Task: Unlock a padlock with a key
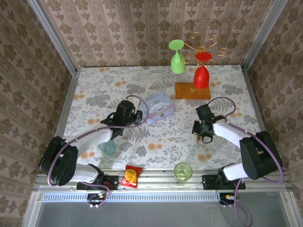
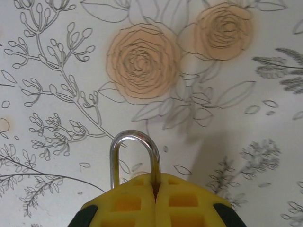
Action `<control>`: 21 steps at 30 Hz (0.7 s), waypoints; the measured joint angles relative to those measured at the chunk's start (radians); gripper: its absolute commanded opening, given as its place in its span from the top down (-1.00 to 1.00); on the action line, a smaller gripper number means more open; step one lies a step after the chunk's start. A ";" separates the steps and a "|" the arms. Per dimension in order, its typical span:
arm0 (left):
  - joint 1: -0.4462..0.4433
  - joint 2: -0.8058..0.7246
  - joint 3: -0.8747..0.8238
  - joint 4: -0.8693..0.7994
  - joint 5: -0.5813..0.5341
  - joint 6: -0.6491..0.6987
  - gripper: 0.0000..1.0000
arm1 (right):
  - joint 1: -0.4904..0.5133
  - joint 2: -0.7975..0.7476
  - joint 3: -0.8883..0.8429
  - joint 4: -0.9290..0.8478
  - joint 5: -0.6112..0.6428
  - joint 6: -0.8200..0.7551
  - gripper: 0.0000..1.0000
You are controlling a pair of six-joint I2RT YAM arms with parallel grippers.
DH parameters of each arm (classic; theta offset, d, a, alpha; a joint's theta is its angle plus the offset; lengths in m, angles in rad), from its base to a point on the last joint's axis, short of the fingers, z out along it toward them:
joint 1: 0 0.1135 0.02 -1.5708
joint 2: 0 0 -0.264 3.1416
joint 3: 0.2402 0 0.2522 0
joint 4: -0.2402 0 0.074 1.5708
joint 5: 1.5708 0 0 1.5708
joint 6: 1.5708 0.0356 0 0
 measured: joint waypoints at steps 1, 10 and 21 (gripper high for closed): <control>-0.002 0.000 -0.004 -0.001 0.000 -0.002 0.95 | 0.010 0.016 0.003 0.002 0.001 0.002 1.00; -0.012 0.000 -0.020 -0.003 -0.005 -0.022 0.58 | 0.064 0.078 0.052 -0.017 0.053 0.003 0.70; -0.214 0.081 -0.018 -0.035 -0.143 -0.065 -0.33 | 0.069 0.040 0.053 -0.016 0.052 0.003 0.31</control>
